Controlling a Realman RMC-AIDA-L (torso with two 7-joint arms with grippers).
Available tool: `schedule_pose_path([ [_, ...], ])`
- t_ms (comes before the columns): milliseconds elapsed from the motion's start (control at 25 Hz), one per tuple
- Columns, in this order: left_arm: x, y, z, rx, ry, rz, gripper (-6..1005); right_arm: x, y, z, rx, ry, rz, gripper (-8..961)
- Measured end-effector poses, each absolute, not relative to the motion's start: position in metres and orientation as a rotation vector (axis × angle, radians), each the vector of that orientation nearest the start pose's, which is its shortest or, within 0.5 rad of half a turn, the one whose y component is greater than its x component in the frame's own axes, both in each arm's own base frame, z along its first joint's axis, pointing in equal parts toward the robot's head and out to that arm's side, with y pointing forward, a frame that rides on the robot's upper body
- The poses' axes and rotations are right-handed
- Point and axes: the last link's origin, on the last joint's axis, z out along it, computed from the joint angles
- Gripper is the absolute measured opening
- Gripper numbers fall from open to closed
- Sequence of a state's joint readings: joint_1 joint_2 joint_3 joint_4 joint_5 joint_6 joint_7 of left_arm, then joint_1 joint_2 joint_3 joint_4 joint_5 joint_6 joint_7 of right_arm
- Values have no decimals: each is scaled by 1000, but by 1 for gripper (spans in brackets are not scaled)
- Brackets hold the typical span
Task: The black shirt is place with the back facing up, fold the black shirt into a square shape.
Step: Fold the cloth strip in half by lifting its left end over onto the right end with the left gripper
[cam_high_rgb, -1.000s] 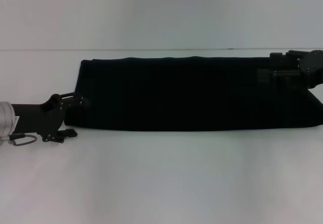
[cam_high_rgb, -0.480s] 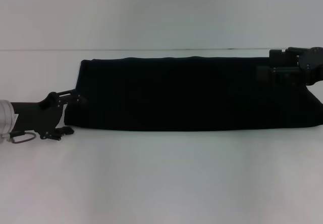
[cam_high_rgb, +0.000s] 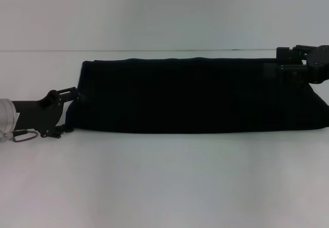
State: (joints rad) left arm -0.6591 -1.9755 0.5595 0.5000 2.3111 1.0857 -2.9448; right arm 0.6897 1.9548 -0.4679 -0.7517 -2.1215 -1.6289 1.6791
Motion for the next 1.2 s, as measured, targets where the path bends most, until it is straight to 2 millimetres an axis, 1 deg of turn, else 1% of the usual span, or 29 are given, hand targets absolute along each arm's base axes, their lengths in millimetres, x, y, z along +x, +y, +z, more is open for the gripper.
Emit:
schedule_pose_path([
  [480, -315, 400, 22, 1782, 2919, 824, 925, 239, 386, 90, -2597, 746, 690, 907],
  [720, -316, 399, 21, 1828, 2904, 810, 907, 239, 386, 90, -2593, 747, 687, 908],
  [960, -320, 395, 18, 1836, 2900, 783, 691, 240, 387, 91, -2590, 740, 685, 908],
  [1160, -321, 394, 18, 1859, 2892, 775, 453, 240, 387, 91, -2588, 736, 683, 907],
  [1200, -321, 394, 18, 1860, 2892, 774, 432, 240, 387, 91, -2588, 736, 683, 907],
])
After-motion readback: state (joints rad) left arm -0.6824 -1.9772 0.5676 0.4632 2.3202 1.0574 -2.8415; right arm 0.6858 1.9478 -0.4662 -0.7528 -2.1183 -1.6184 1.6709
